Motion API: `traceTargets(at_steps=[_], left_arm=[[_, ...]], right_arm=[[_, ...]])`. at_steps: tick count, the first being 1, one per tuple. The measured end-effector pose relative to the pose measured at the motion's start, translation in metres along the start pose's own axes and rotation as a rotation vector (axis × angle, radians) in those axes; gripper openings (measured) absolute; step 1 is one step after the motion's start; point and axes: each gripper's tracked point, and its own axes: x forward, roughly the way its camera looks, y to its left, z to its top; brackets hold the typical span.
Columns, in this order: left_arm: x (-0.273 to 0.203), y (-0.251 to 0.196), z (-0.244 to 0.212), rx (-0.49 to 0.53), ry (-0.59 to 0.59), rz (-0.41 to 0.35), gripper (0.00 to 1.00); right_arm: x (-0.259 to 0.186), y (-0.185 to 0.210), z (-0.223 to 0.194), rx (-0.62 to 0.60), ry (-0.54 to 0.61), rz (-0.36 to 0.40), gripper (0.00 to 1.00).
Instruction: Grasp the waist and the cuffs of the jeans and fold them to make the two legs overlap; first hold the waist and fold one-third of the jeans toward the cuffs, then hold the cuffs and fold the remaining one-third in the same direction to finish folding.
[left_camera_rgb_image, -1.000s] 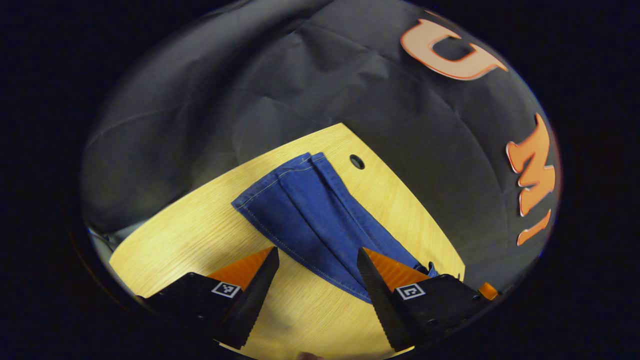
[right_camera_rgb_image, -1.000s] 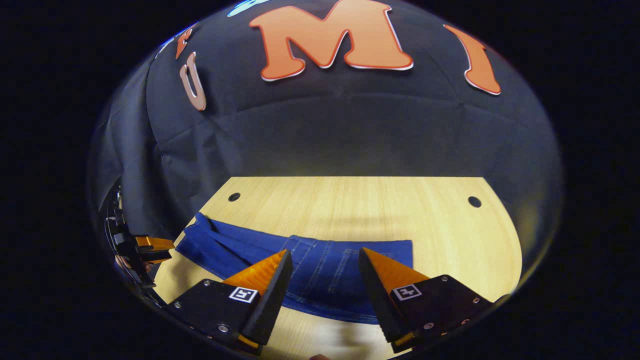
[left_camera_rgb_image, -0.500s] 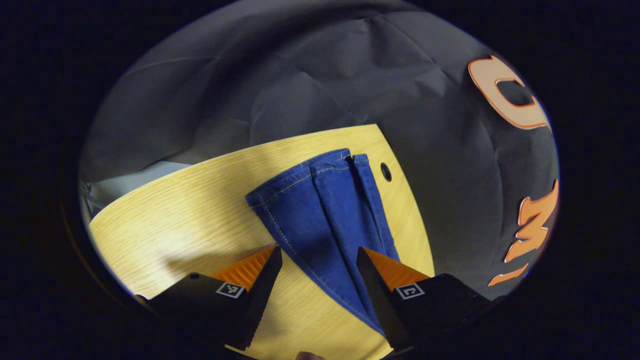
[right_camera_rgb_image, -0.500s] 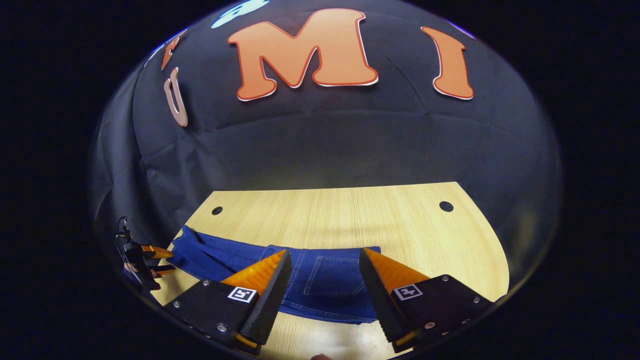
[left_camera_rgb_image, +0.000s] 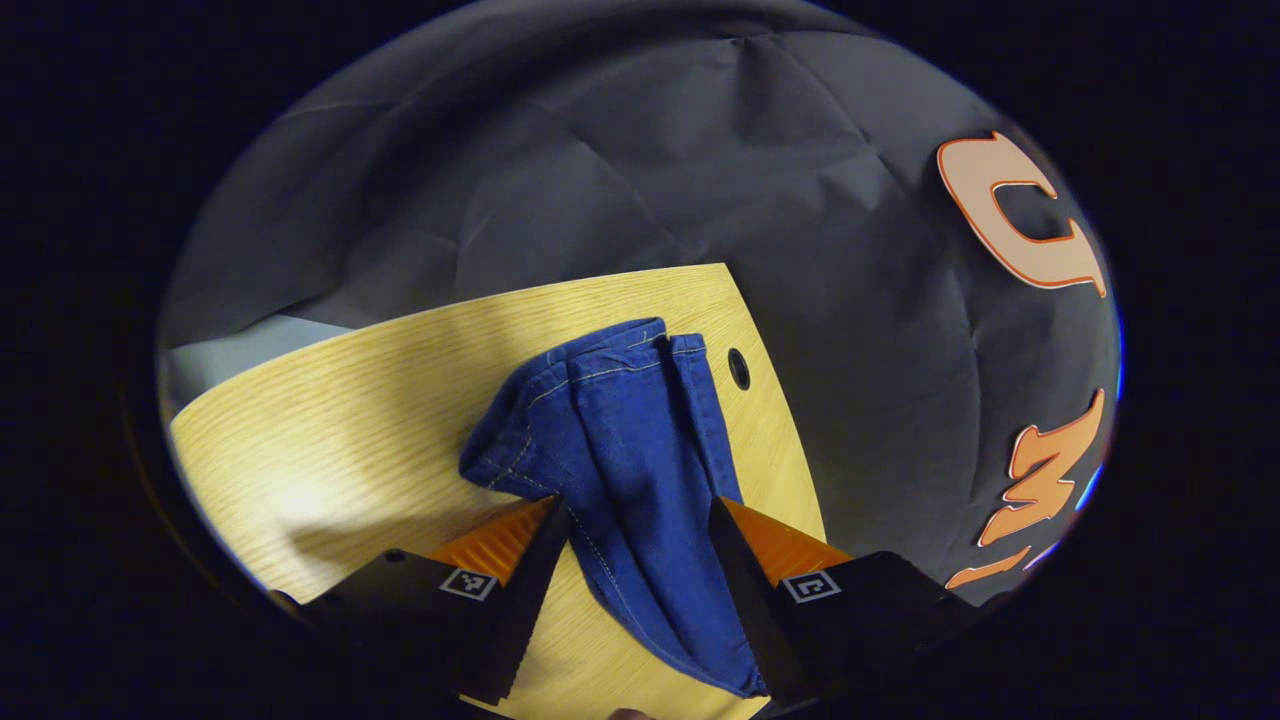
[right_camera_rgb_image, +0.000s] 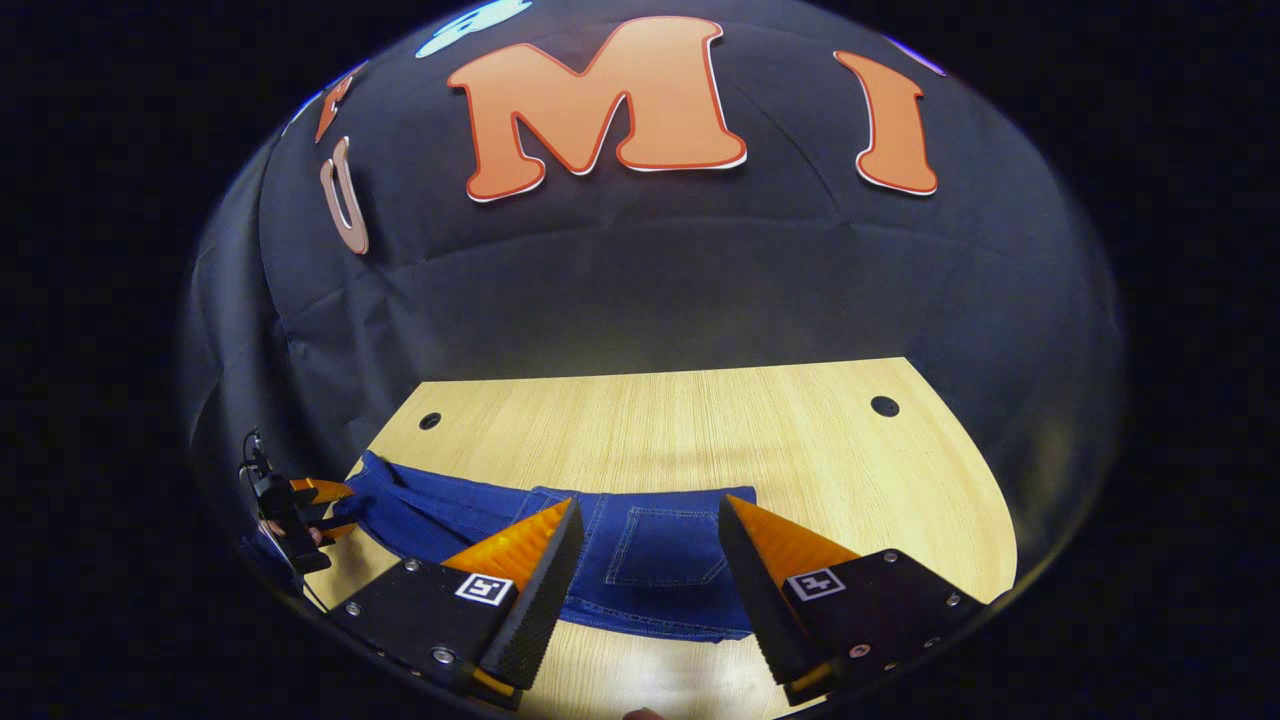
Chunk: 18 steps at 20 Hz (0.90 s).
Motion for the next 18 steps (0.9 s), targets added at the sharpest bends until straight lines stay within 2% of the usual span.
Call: traceTargets(at_steps=[2,3,5,7,8,9,11,18], left_arm=[[0.02,-0.005,0.007,-0.097,-0.021,-0.013,0.88],[0.026,-0.004,0.008,-0.111,-0.031,-0.003,0.81],[0.037,0.002,0.005,-0.095,-0.024,0.014,0.55],[0.041,0.011,-0.002,-0.051,-0.006,0.065,0.22],[0.038,0.007,0.0,-0.031,0.0,0.055,0.13],[0.036,0.006,0.001,-0.008,-0.013,0.065,0.12],[0.029,-0.004,0.006,0.025,-0.021,0.034,0.04],[-0.027,-0.068,0.013,0.127,-0.083,-0.111,0.04]], right_arm=[[-0.006,-0.005,-0.001,-0.009,0.001,-0.012,0.84],[-0.008,-0.008,-0.002,-0.015,-0.002,-0.021,0.84],[-0.013,-0.016,-0.003,-0.021,-0.006,-0.04,0.84],[-0.018,-0.025,-0.006,-0.009,-0.004,-0.055,0.84],[-0.018,-0.029,-0.007,0.005,-0.002,-0.059,0.84],[-0.019,-0.032,-0.008,0.021,0.0,-0.064,0.84],[-0.019,-0.034,-0.008,0.041,-0.003,-0.061,0.84],[-0.025,-0.029,-0.009,0.038,-0.011,-0.051,0.85]])
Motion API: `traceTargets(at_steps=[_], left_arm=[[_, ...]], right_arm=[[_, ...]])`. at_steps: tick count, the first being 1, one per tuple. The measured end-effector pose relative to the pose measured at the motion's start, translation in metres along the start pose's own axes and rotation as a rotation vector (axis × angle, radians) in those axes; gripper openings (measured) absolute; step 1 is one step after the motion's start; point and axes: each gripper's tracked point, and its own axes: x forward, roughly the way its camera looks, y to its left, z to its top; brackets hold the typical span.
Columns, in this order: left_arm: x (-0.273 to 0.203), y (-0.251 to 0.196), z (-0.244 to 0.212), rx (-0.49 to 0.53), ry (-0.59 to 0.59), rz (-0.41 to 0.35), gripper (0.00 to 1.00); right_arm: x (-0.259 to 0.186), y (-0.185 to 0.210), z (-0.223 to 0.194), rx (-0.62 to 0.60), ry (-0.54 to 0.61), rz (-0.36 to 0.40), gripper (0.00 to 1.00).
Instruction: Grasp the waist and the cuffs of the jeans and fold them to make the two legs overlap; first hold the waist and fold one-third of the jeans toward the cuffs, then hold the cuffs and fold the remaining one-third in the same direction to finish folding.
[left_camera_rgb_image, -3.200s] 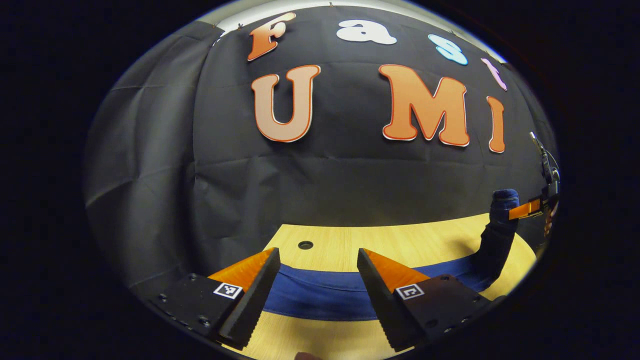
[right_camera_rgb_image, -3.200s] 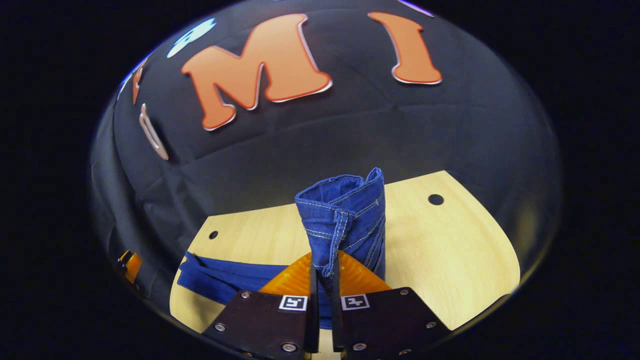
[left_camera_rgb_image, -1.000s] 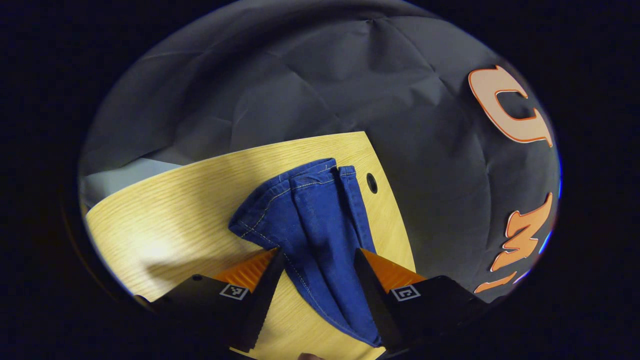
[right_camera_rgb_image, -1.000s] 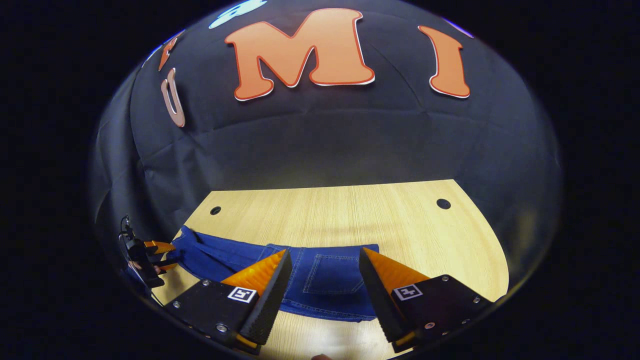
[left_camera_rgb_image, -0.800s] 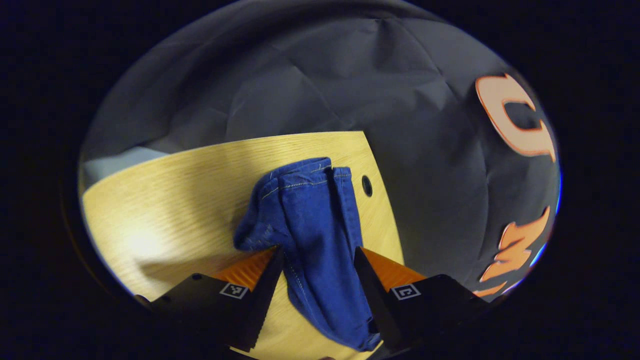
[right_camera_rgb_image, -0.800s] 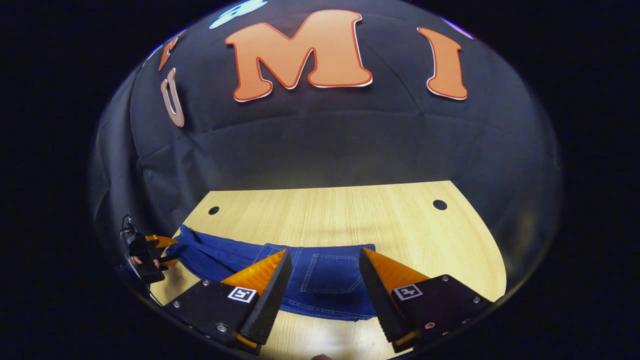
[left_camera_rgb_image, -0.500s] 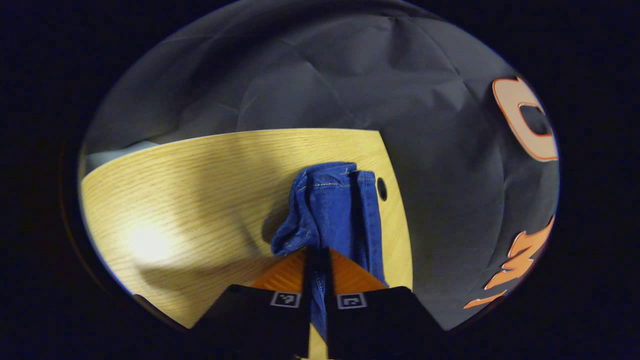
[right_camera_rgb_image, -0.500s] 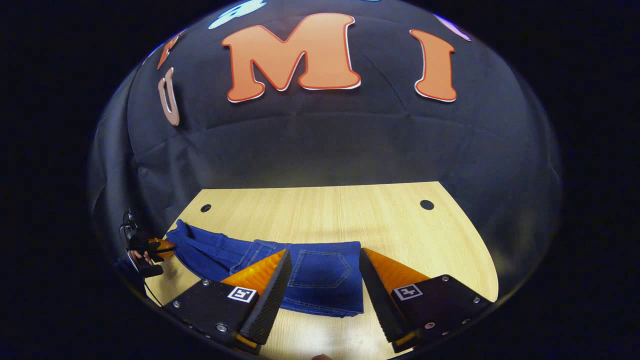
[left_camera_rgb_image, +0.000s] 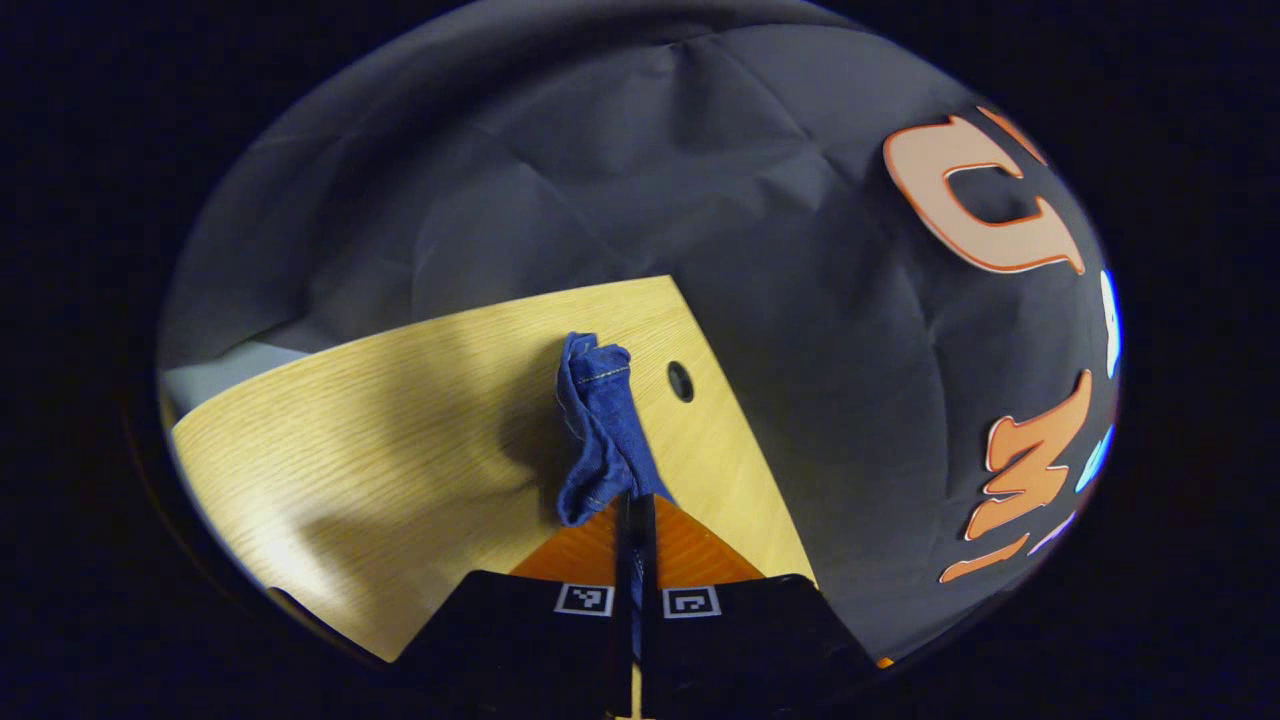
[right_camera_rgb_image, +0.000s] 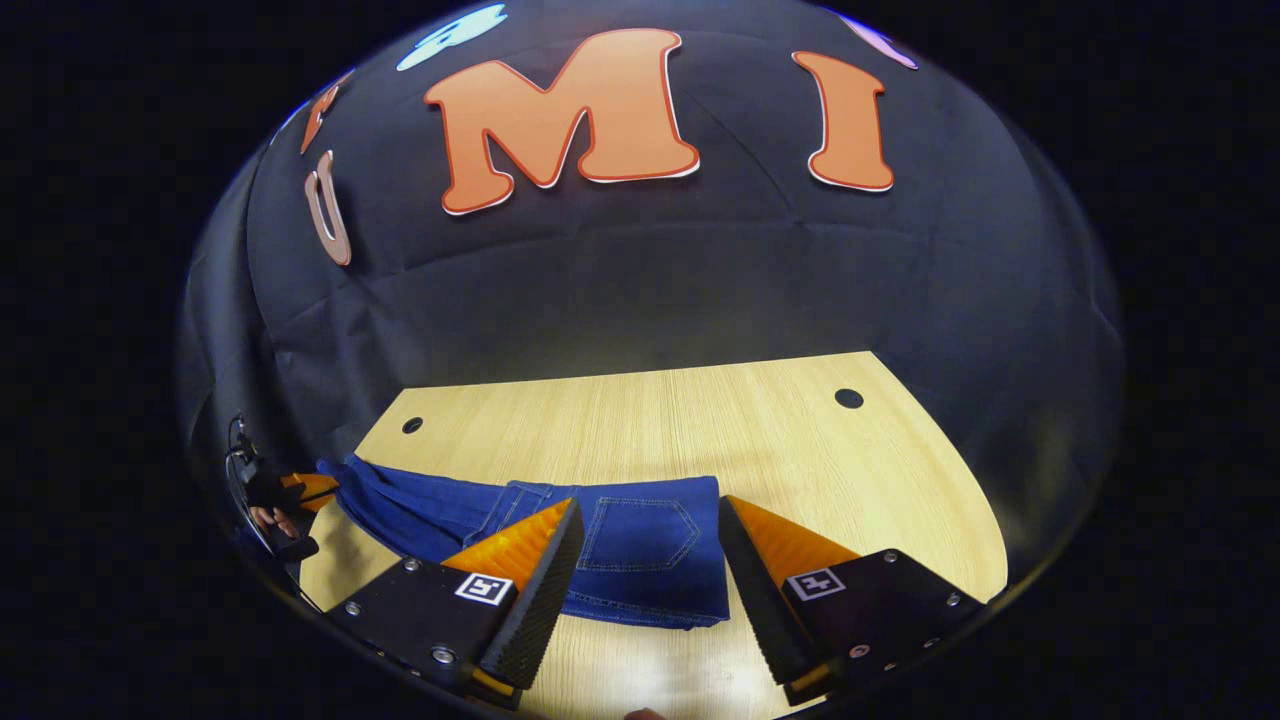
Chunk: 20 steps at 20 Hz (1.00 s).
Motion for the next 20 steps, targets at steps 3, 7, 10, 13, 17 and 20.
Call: traceTargets(at_steps=[3,7,10,13,17,20], left_arm=[[-0.024,-0.038,0.006,0.048,-0.019,-0.061,0.04],[-0.057,-0.11,-0.009,0.163,-0.025,-0.145,0.04],[-0.074,-0.175,-0.039,0.263,-0.023,-0.2,0.04],[-0.086,-0.241,-0.078,0.363,-0.026,-0.248,0.03],[-0.084,-0.288,-0.154,0.492,0.067,-0.281,0.02],[-0.076,-0.321,-0.22,0.583,0.121,-0.318,0.03]], right_arm=[[-0.007,-0.003,0.002,0.004,-0.012,0.0,0.84],[-0.018,-0.007,0.011,0.007,-0.054,0.015,0.84],[-0.023,-0.015,0.019,0.004,-0.086,0.043,0.84],[-0.03,-0.027,0.028,0.002,-0.112,0.078,0.85],[-0.04,-0.057,0.029,0.024,-0.132,0.087,0.85],[-0.048,-0.089,0.027,0.044,-0.141,0.068,0.84]])
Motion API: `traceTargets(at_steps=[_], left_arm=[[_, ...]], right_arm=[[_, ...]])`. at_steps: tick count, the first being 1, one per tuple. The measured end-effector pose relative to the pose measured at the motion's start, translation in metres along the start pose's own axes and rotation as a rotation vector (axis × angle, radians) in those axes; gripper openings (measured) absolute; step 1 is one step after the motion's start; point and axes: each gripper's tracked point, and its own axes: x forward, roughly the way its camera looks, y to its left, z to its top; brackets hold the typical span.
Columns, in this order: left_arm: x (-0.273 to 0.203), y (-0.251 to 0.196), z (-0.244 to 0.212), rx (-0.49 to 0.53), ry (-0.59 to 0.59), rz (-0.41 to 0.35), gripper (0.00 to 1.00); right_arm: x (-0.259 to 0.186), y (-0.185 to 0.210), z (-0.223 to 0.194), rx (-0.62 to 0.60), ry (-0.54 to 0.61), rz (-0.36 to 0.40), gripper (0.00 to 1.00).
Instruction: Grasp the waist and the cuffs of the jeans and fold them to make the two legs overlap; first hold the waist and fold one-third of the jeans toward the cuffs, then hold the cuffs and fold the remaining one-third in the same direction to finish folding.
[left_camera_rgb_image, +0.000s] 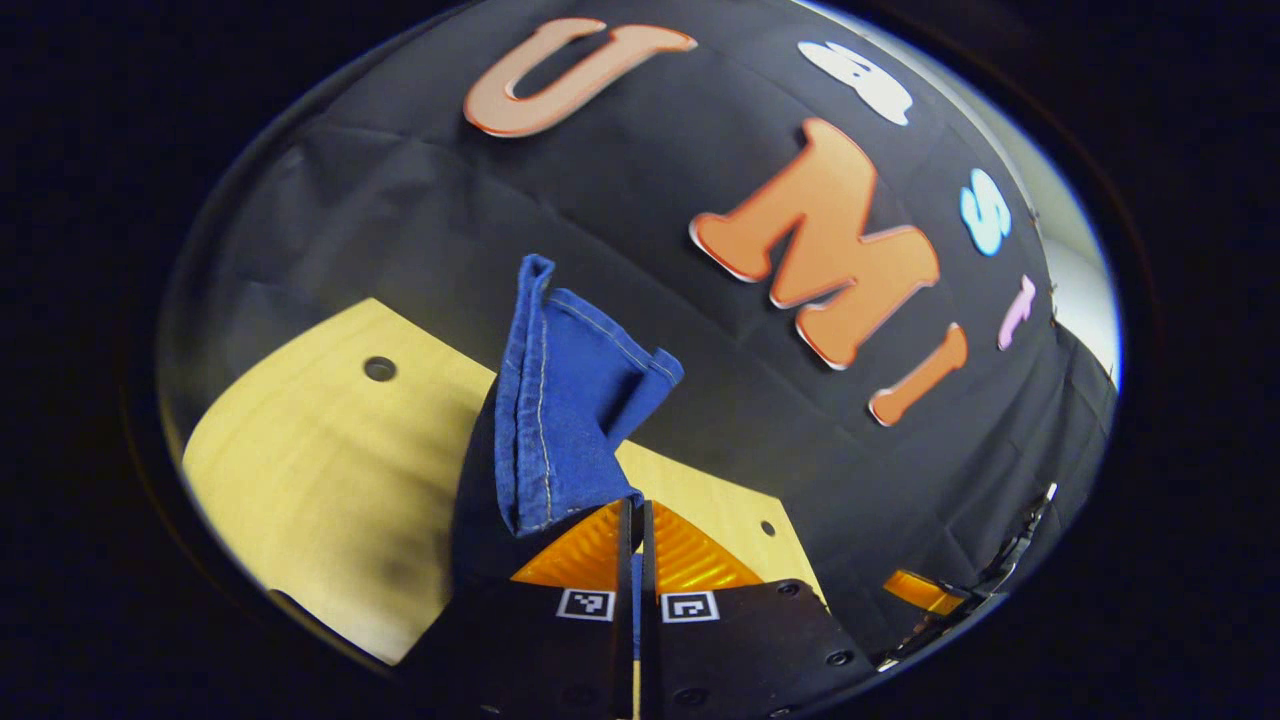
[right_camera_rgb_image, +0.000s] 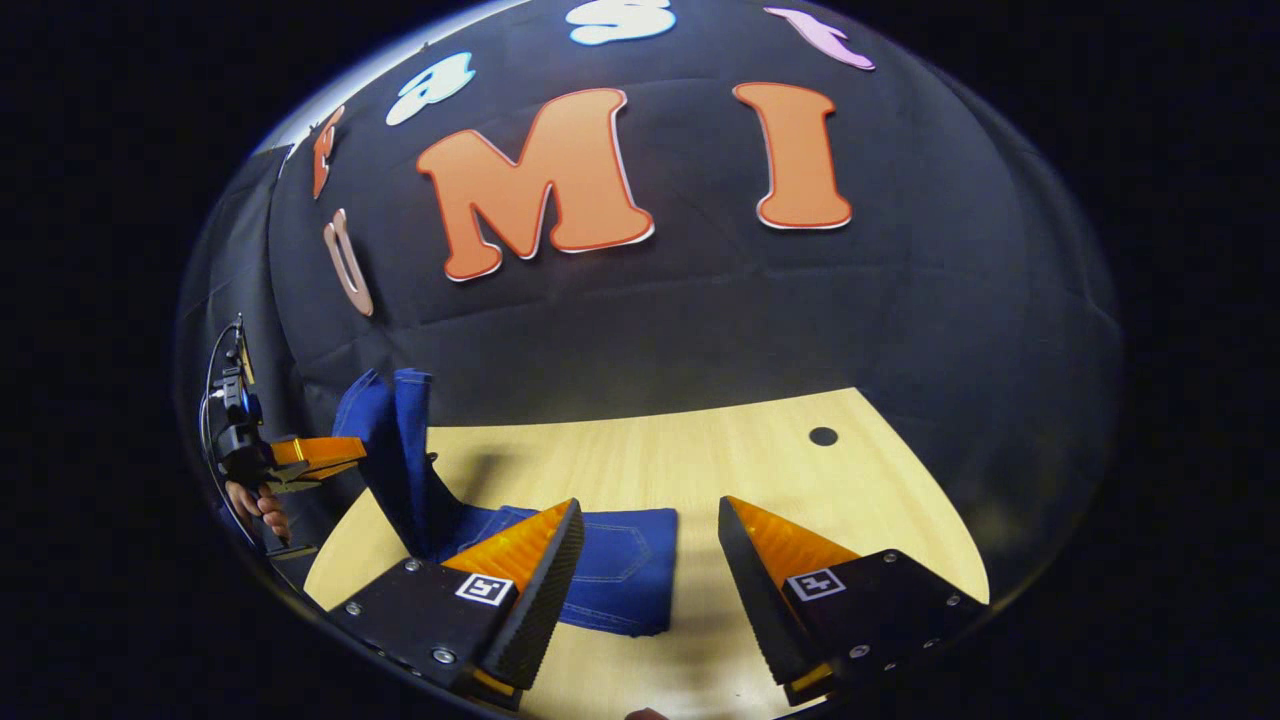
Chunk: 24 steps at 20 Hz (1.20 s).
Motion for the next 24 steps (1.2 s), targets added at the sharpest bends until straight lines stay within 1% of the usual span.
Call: traceTargets(at_steps=[1,2,3,4,5,6,7,8,10,11,13,14,15,17,19,20,21,24], left_arm=[[0.011,-0.026,-0.019,0.008,0.043,-0.042,0.03],[0.016,-0.046,-0.039,0.046,0.087,-0.069,0.03],[0.027,-0.056,-0.062,0.097,0.125,-0.071,0.03],[0.04,-0.059,-0.087,0.173,0.174,-0.043,0.03],[0.055,-0.06,-0.106,0.238,0.203,0.006,0.02],[0.061,-0.065,-0.129,0.271,0.279,0.002,0.02],[0.063,-0.071,-0.146,0.277,0.333,-0.002,0.12],[0.062,-0.078,-0.155,0.283,0.373,-0.008,0.17],[0.062,-0.086,-0.167,0.322,0.375,-0.03,0.47],[0.061,-0.099,-0.174,0.34,0.366,-0.052,0.55],[0.056,-0.101,-0.157,0.394,0.321,-0.051,0.72],[0.057,-0.1,-0.144,0.42,0.289,-0.035,0.8],[0.052,-0.1,-0.135,0.436,0.26,-0.021,0.95],[0.041,-0.102,-0.11,0.439,0.2,-0.002,0.96],[0.03,-0.102,-0.081,0.45,0.135,0.024,0.96],[0.025,-0.101,-0.065,0.463,0.093,0.041,0.96],[0.017,-0.102,-0.051,0.472,0.056,0.056,0.98],[-0.012,-0.107,-0.006,0.487,-0.061,0.086,0.98]], right_arm=[[-0.003,-0.011,-0.001,0.013,-0.002,-0.014,0.84],[-0.007,-0.02,-0.001,0.028,-0.008,-0.017,0.84],[-0.008,-0.03,-0.004,0.041,-0.002,-0.03,0.84],[-0.009,-0.038,-0.009,0.05,0.008,-0.039,0.84],[-0.008,-0.046,-0.012,0.059,0.015,-0.047,0.84],[-0.007,-0.053,-0.014,0.07,0.019,-0.056,0.85],[-0.008,-0.057,-0.015,0.079,0.021,-0.059,0.85],[-0.009,-0.061,-0.013,0.082,0.017,-0.068,0.86],[-0.01,-0.067,-0.011,0.081,0.006,-0.075,0.87],[-0.012,-0.069,-0.01,0.081,0.0,-0.074,0.87],[-0.012,-0.072,-0.007,0.079,-0.01,-0.079,0.87],[-0.011,-0.07,-0.005,0.075,-0.015,-0.082,0.87],[-0.009,-0.069,-0.001,0.068,-0.025,-0.084,0.87],[-0.009,-0.063,0.007,0.05,-0.048,-0.08,0.88],[-0.008,-0.054,0.016,0.027,-0.075,-0.069,0.91],[-0.009,-0.049,0.022,0.012,-0.093,-0.066,0.94],[-0.007,-0.044,0.028,-0.003,-0.111,-0.067,0.95],[-0.009,-0.027,0.047,-0.062,-0.169,-0.061,0.96]])
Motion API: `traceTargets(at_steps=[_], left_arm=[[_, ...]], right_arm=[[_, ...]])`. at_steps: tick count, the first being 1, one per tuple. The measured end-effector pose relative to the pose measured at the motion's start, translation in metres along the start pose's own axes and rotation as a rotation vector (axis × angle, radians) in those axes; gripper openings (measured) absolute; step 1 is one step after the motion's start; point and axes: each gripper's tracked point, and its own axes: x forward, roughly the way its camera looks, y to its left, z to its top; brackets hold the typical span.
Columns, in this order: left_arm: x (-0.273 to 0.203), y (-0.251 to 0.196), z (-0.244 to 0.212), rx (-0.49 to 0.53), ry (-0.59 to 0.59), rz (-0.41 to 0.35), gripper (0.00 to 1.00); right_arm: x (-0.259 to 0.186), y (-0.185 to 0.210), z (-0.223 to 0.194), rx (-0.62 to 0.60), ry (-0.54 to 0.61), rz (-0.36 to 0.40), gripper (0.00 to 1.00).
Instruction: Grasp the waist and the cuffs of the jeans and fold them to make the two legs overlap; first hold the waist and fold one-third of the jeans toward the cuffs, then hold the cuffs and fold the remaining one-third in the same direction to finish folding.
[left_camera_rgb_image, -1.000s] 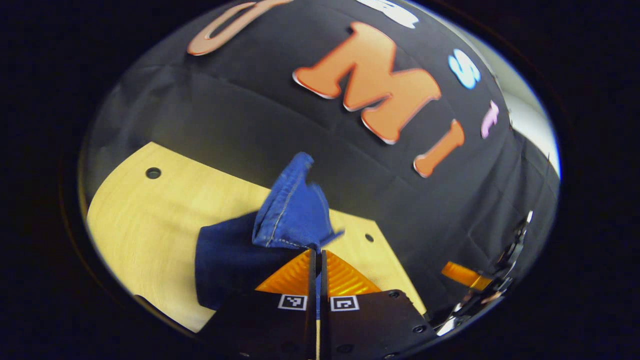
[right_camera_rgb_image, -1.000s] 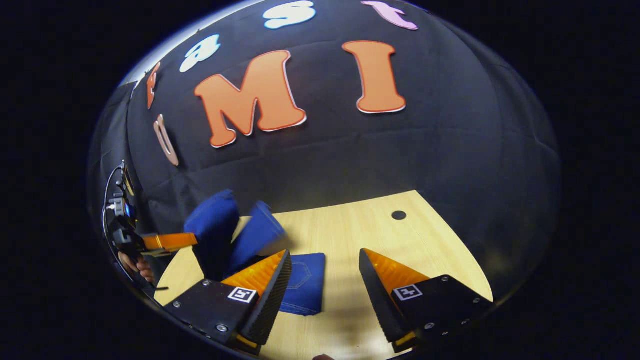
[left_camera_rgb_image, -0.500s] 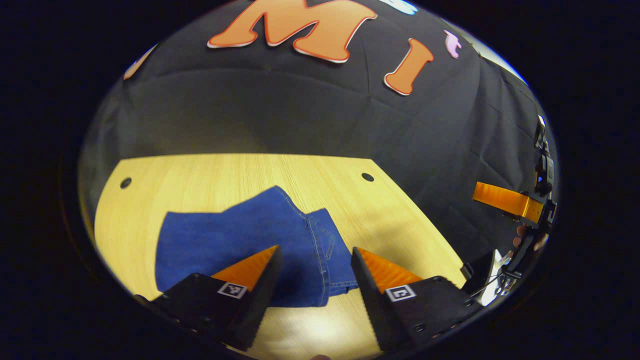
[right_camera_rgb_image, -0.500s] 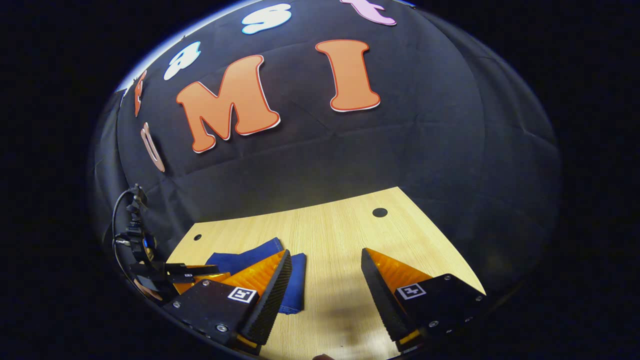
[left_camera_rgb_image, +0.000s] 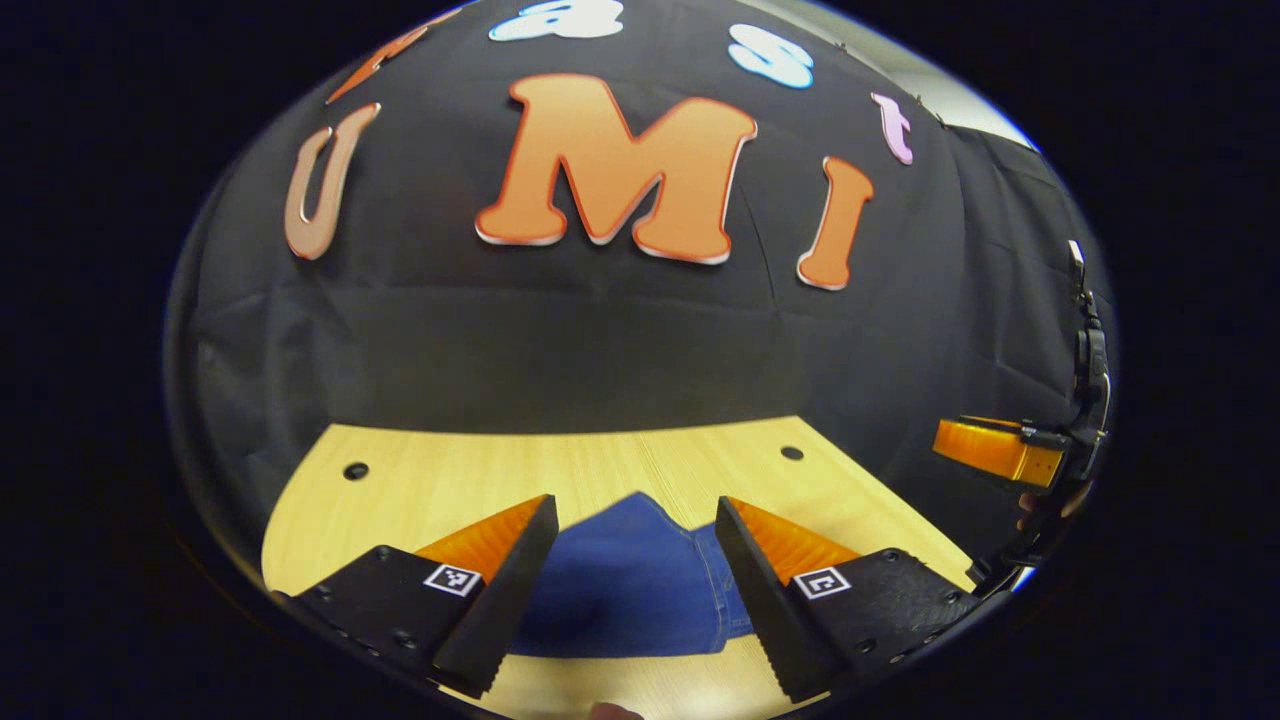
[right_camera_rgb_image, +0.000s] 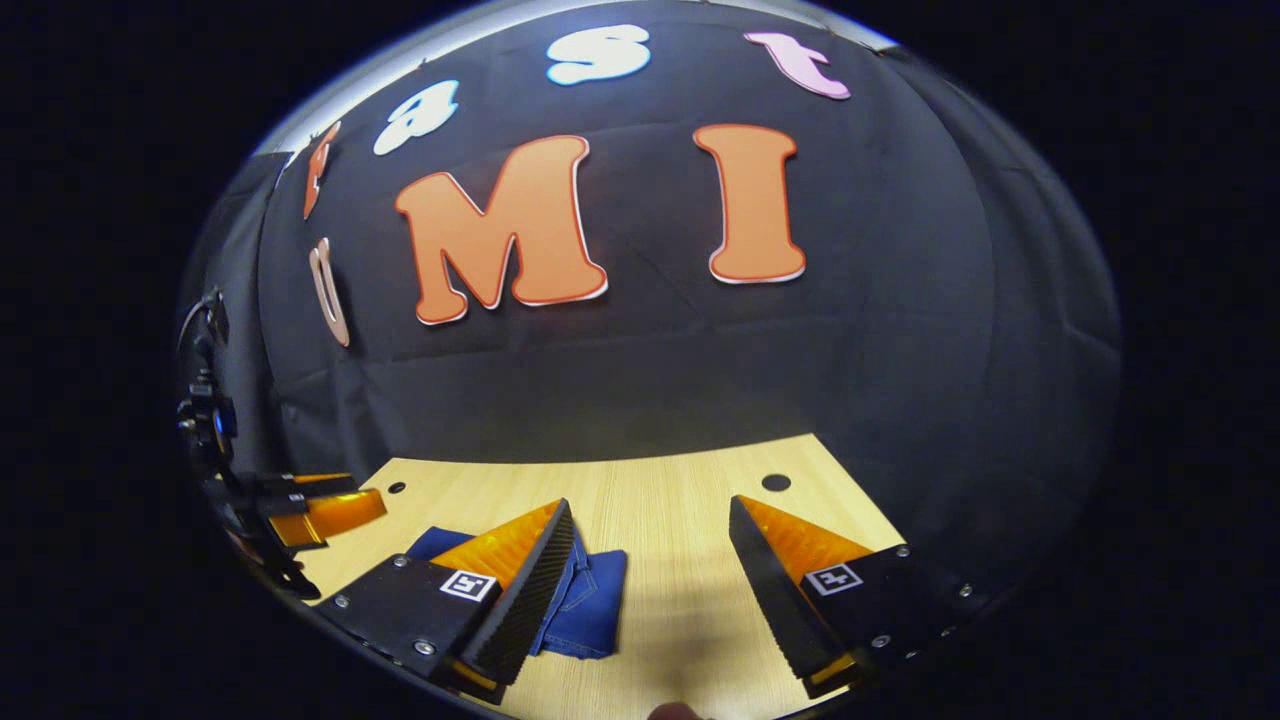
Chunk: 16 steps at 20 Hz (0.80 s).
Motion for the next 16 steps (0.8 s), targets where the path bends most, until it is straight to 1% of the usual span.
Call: traceTargets(at_steps=[4,8,9,10,13,15,16], left_arm=[[-0.028,0.021,0.045,0.016,-0.123,0.084,0.97],[-0.067,0.043,0.08,0.045,-0.234,0.172,0.97],[-0.073,0.049,0.084,0.045,-0.251,0.194,0.97],[-0.078,0.051,0.086,0.046,-0.26,0.197,0.97],[-0.094,0.065,0.09,0.039,-0.29,0.245,0.97],[-0.102,0.074,0.094,0.036,-0.307,0.261,0.95],[-0.105,0.077,0.096,0.036,-0.319,0.263,0.97]], right_arm=[[-0.001,0.022,0.032,-0.078,-0.097,-0.002,0.96],[-0.006,0.044,0.061,-0.103,-0.196,0.007,0.96],[-0.006,0.048,0.066,-0.107,-0.212,0.006,0.96],[-0.008,0.051,0.07,-0.111,-0.229,0.003,0.96],[-0.009,0.06,0.077,-0.13,-0.266,-0.004,0.96],[-0.012,0.066,0.08,-0.143,-0.281,-0.001,0.96],[-0.013,0.066,0.08,-0.149,-0.287,-0.003,0.96]])
